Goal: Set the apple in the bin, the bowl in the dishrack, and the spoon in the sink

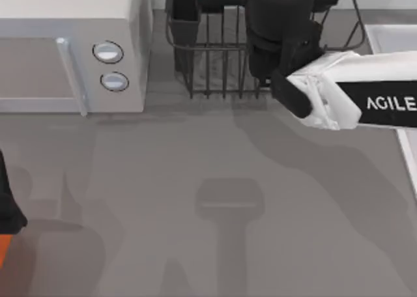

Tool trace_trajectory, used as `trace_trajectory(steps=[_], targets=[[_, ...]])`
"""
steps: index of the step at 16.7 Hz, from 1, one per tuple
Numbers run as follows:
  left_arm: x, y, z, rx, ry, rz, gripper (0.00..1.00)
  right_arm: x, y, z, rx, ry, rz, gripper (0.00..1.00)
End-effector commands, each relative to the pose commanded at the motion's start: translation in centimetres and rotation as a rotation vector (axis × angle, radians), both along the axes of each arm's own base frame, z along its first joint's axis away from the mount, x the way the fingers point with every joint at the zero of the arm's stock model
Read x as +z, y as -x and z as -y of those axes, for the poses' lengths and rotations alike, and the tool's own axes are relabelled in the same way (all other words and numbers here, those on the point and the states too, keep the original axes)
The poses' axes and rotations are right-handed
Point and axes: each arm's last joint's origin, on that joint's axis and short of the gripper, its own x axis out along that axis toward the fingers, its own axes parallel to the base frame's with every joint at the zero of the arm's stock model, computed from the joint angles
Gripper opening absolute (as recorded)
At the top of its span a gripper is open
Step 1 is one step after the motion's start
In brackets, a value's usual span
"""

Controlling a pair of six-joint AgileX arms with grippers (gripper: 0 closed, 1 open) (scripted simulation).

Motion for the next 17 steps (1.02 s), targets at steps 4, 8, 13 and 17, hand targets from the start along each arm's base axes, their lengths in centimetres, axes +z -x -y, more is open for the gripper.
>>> trace_trajectory(steps=[4,8,13,17], targets=[[0.0,0.0,0.0,0.0,0.0,0.0,1.0,1.8,0.8,2.6,-0.003,0.005,-0.006,1.0],[0.0,0.0,0.0,0.0,0.0,0.0,1.0,5.7,4.2,8.7,-0.007,0.006,-0.005,1.0],[0.0,0.0,0.0,0.0,0.0,0.0,1.0,9.4,13.8,18.3,-0.01,-0.014,0.049,1.0],[0.0,0.0,0.0,0.0,0.0,0.0,1.0,6.8,22.2,23.4,-0.007,-0.019,0.098,1.0]])
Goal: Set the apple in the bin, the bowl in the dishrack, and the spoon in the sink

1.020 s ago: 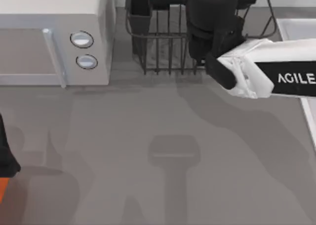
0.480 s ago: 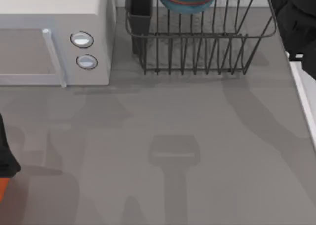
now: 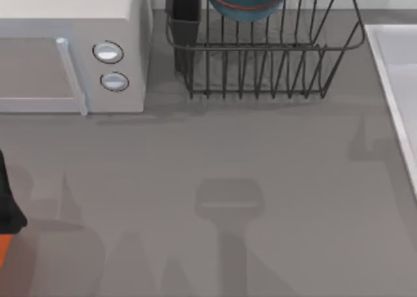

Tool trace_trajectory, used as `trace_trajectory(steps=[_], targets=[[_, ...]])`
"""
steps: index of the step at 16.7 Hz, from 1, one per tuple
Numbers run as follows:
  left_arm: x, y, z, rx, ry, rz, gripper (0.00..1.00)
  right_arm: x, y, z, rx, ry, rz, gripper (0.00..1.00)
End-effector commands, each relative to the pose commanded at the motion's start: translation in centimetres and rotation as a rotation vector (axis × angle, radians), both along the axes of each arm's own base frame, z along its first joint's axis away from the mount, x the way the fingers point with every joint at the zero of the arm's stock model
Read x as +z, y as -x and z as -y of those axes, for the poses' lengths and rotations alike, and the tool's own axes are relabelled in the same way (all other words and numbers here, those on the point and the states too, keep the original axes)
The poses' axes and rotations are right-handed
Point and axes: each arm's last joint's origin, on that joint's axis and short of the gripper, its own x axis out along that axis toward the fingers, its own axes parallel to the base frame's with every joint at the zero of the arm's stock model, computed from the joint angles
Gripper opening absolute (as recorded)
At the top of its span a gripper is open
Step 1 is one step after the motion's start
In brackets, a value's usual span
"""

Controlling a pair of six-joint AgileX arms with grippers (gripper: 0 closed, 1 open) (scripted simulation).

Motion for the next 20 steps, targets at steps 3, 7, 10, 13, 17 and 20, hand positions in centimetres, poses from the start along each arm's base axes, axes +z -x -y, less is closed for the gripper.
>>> trace_trajectory(steps=[3,7,10,13,17,20], targets=[[0.0,0.0,0.0,0.0,0.0,0.0,1.0,-4.4,3.7,1.8,0.004,0.009,-0.003,1.0],[0.0,0.0,0.0,0.0,0.0,0.0,1.0,-10.4,5.3,2.7,0.011,0.019,-0.063,1.0],[0.0,0.0,0.0,0.0,0.0,0.0,1.0,-12.6,5.4,3.0,0.015,0.02,-0.096,1.0],[0.0,0.0,0.0,0.0,0.0,0.0,1.0,-12.7,5.4,3.0,0.015,0.02,-0.098,1.0],[0.0,0.0,0.0,0.0,0.0,0.0,1.0,-12.6,5.3,3.0,0.013,0.029,-0.109,1.0],[0.0,0.0,0.0,0.0,0.0,0.0,1.0,-12.2,5.1,3.3,-0.013,0.12,-0.197,1.0]])
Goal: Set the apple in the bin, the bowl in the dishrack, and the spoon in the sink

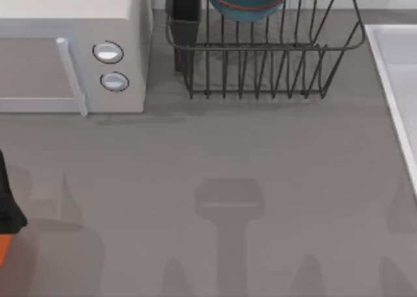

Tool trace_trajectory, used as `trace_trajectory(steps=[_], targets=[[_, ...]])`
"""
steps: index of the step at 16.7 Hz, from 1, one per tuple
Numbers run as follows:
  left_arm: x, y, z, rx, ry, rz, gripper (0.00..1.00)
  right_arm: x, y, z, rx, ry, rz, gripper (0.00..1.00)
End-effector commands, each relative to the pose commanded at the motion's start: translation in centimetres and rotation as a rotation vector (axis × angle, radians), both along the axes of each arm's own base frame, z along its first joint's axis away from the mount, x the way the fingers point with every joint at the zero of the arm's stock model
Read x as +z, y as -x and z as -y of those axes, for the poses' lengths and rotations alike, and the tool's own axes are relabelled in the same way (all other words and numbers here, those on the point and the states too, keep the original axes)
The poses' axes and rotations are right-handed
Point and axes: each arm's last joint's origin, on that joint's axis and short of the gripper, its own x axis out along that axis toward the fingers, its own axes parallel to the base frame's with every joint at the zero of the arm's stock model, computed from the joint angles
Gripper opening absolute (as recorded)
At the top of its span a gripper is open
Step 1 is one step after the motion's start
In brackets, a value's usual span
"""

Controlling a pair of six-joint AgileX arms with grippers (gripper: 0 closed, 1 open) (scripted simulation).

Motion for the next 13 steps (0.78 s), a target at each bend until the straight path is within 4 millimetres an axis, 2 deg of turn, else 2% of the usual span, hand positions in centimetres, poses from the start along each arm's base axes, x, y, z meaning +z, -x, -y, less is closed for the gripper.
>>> trace_trajectory(steps=[4,7,10,13], targets=[[0.0,0.0,0.0,0.0,0.0,0.0,1.0,1.2,-0.8,0.8,-0.011,0.252,-0.233,1.0],[0.0,0.0,0.0,0.0,0.0,0.0,1.0,2.1,-1.8,1.7,0.046,0.495,-0.468,1.0],[0.0,0.0,0.0,0.0,0.0,0.0,1.0,3.0,-3.2,2.9,0.192,0.735,-0.716,1.0],[0.0,0.0,0.0,0.0,0.0,0.0,1.0,3.5,-4.9,4.5,0.427,0.933,-0.931,1.0]])
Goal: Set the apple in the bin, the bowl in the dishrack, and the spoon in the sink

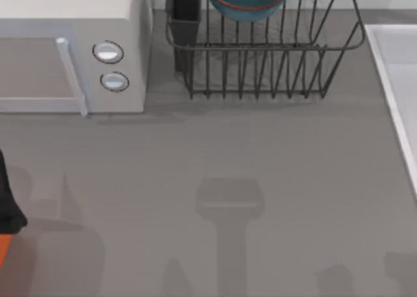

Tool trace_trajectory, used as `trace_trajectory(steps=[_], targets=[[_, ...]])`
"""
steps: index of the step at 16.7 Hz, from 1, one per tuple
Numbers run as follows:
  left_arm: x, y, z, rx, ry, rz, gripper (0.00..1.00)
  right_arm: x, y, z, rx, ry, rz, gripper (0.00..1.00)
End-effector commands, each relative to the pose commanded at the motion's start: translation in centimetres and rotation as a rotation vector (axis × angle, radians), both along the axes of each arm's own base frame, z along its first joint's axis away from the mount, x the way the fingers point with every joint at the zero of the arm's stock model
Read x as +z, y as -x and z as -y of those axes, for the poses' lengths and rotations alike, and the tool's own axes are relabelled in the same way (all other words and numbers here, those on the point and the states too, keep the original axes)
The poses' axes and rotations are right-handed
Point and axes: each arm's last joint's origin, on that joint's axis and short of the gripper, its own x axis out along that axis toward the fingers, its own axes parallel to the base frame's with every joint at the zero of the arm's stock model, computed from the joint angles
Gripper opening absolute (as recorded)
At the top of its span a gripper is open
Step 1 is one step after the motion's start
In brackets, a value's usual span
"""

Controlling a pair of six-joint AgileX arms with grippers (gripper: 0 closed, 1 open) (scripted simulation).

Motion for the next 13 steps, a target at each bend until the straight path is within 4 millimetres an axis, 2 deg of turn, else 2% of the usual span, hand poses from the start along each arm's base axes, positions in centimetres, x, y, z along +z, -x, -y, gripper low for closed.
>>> trace_trajectory(steps=[6,10,13], targets=[[0.0,0.0,0.0,0.0,0.0,0.0,1.0,-0.1,-3.0,3.3,0.425,0.068,-0.429,1.0],[0.0,0.0,0.0,0.0,0.0,0.0,1.0,-0.6,-4.1,4.9,0.604,0.028,-0.561,1.0],[0.0,0.0,0.0,0.0,0.0,0.0,1.0,-0.7,-4.4,5.3,0.646,0.013,-0.588,1.0]])
